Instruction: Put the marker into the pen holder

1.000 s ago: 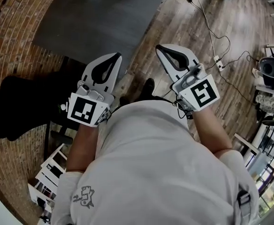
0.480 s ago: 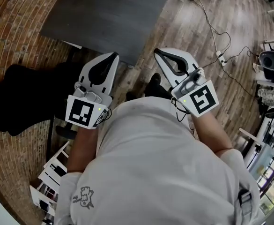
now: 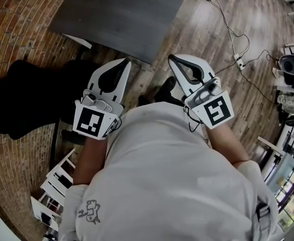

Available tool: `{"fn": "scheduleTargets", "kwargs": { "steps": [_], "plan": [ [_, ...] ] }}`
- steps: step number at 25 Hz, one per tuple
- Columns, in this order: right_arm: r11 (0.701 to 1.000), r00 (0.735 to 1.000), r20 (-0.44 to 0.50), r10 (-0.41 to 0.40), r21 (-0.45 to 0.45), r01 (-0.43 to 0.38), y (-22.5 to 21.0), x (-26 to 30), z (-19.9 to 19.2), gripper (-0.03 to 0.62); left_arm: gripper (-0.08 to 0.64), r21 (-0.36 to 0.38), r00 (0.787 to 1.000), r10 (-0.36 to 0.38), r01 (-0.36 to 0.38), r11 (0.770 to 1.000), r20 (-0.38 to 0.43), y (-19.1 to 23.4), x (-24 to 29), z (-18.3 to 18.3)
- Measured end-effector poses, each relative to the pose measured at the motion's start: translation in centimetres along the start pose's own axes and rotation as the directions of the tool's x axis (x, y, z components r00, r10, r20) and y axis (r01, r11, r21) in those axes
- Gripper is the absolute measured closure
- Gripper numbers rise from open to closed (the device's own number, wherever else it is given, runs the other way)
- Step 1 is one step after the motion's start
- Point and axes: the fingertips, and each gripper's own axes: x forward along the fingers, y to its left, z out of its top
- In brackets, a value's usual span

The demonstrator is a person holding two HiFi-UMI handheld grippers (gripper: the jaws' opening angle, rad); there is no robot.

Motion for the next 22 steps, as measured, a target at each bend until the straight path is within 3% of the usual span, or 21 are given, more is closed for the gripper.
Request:
{"fn": "scheduleTargets", "kwargs": {
  "steps": [22],
  "plan": [
    [1.0,1.0,-0.018,-0.003,-0.001,0.003,1.5,0.4,0.0,0.588,0.549,-0.007,1.0,-0.015,0.015,1.0,0.01,0.1,-0.9,0.2]
  ]
}}
